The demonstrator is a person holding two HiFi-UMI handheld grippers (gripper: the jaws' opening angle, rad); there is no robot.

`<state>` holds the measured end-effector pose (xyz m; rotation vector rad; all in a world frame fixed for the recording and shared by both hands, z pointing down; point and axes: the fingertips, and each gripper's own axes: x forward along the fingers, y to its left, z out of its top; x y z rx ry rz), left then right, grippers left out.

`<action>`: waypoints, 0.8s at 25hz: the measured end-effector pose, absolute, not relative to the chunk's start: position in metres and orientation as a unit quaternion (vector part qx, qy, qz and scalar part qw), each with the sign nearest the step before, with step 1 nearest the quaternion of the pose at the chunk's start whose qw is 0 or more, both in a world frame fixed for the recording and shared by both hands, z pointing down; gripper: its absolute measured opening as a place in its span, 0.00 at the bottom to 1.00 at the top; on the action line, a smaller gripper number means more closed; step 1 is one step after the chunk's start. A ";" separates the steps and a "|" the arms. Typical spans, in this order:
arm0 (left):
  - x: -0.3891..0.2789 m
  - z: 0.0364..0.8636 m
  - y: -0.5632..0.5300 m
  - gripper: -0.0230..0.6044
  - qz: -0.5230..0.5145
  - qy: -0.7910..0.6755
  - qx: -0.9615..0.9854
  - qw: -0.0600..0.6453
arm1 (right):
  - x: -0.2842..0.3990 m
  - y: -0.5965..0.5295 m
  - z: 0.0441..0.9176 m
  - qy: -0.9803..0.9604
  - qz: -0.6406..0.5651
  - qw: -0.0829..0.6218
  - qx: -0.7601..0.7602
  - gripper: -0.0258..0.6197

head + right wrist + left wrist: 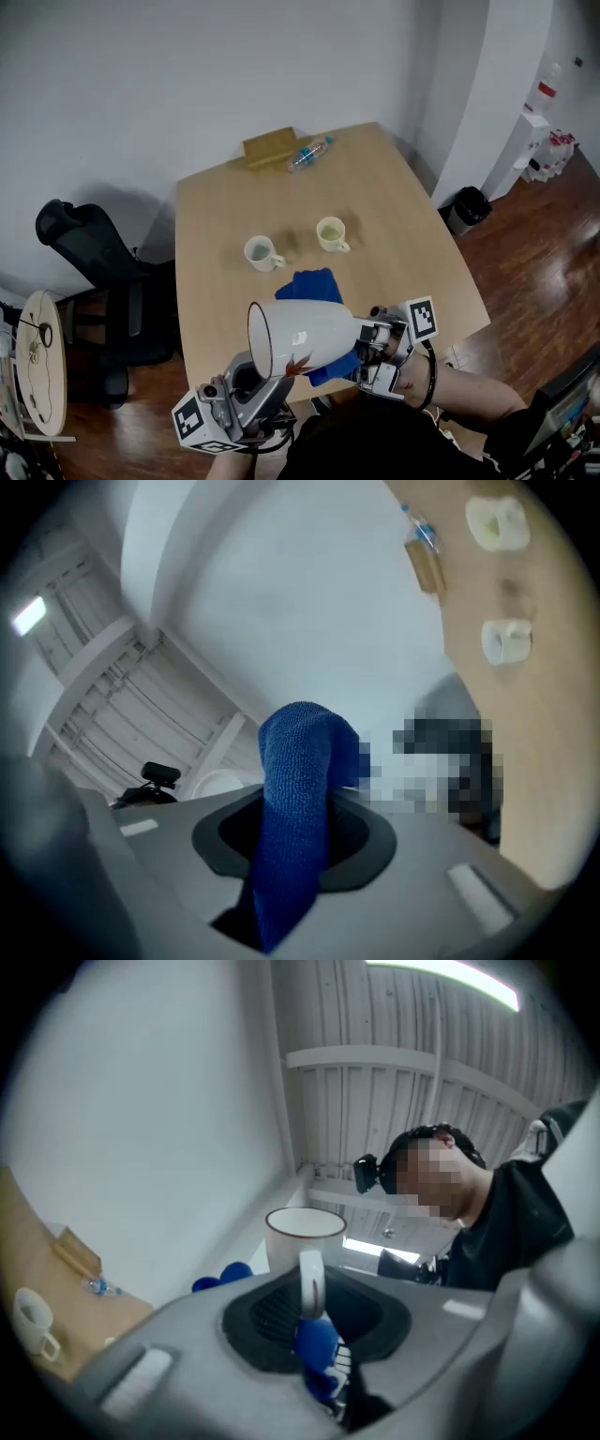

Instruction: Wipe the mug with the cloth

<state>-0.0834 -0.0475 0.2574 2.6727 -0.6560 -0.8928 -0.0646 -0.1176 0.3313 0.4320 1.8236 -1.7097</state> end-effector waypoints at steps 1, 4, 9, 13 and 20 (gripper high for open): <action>-0.085 0.257 -0.049 0.14 -0.304 -0.236 0.915 0.120 | -0.057 -0.130 0.336 0.703 -0.630 0.305 0.127 0.22; -0.094 0.258 -0.059 0.14 -0.269 -0.302 0.910 0.091 | -0.022 -0.167 0.342 0.752 -0.571 0.329 0.010 0.22; -0.100 0.258 -0.072 0.14 -0.208 -0.366 0.906 0.050 | 0.009 -0.185 0.316 0.758 -0.528 0.382 -0.023 0.22; -0.083 0.255 -0.067 0.14 -0.220 -0.337 0.914 0.055 | 0.003 -0.176 0.298 0.745 -0.530 0.404 0.019 0.22; -0.076 0.265 -0.072 0.14 -0.213 -0.355 0.909 0.050 | -0.029 -0.155 0.321 0.663 -0.628 0.400 0.079 0.22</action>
